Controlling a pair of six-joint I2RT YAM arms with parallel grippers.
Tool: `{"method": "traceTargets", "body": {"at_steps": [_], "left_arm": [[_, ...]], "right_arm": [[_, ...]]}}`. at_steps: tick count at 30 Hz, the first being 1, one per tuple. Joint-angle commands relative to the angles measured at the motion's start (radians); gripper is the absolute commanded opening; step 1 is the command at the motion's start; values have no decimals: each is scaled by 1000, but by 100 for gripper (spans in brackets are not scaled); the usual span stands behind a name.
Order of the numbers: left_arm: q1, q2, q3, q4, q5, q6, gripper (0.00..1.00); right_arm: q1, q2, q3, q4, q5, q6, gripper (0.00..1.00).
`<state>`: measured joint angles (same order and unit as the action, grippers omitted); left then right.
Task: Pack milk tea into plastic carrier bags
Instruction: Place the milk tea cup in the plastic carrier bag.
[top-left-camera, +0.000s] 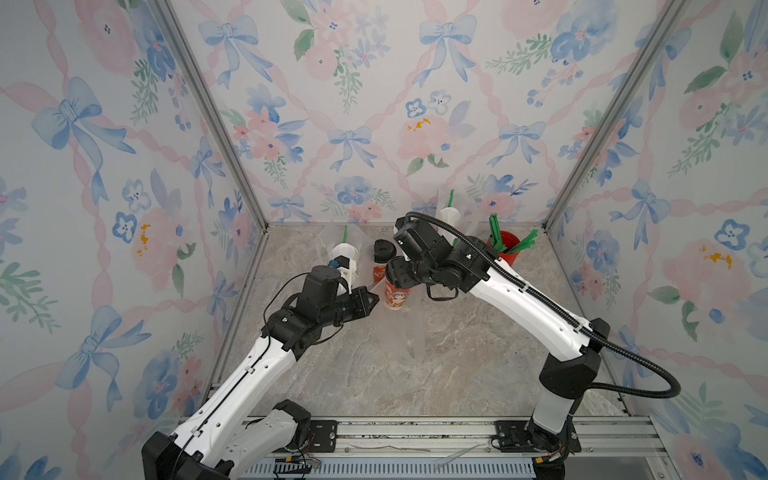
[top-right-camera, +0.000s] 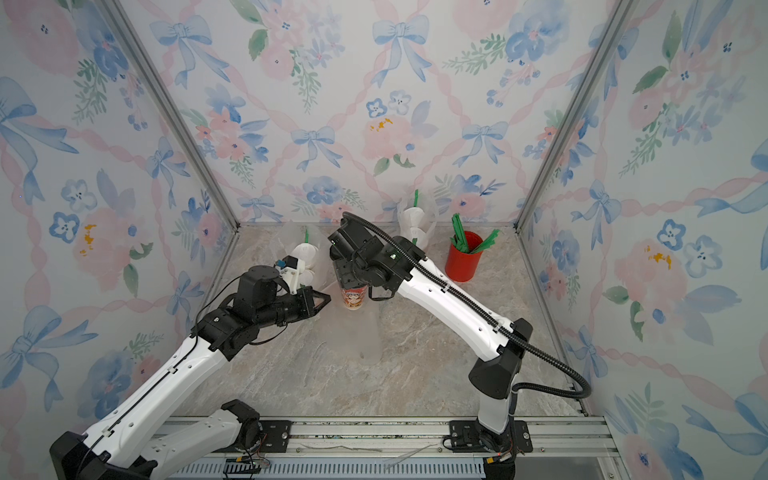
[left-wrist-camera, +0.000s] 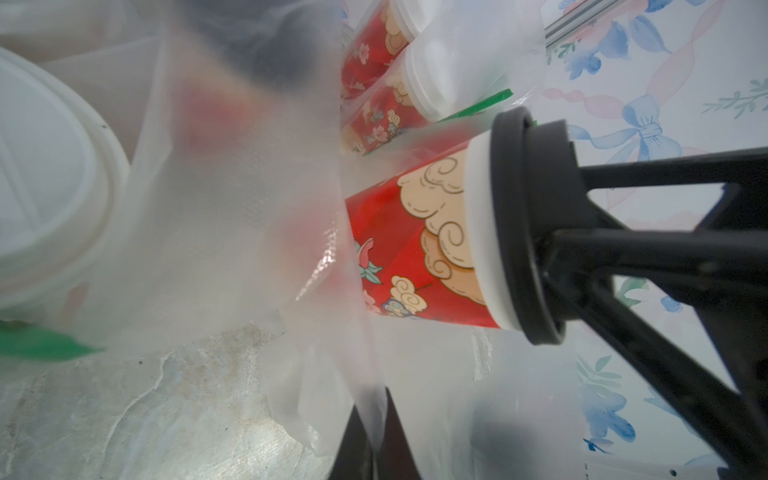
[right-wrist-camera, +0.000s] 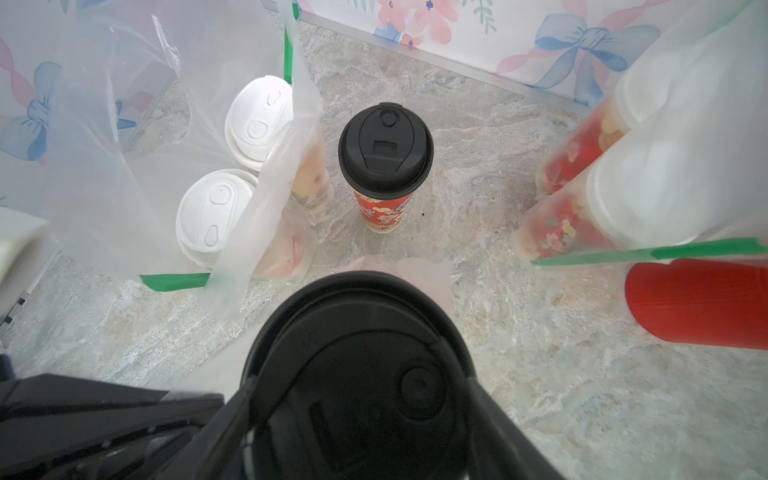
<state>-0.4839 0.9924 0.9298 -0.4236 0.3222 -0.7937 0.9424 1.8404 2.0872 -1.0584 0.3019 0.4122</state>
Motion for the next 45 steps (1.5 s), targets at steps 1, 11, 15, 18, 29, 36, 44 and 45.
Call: {"method": "traceTargets", "body": {"at_steps": [1,11,15,18,29,36,44,45], "left_arm": [[5,-22,7,5,-3,16,1],[5,-44,27,6,2,14,0],[7,-51,43,5,13,16,0],[7,-57,50,5,16,19,0],[16,-75,23,-2,23,24,0],[24,-40,1,-53,-8,71,0],[27,7,-13,-77,6,92,2],[28,8,-11,-80,6,93,2]], "right_arm": [[-8,27,-39,34,3,16,44],[-29,46,-144,91,-4,30,42],[-34,50,-162,94,-6,31,41],[-38,51,-180,98,-5,33,41],[-45,49,-261,109,27,51,43],[-42,45,-275,121,10,75,61],[-23,28,-193,73,8,80,79],[-23,25,-184,68,8,80,79]]}}
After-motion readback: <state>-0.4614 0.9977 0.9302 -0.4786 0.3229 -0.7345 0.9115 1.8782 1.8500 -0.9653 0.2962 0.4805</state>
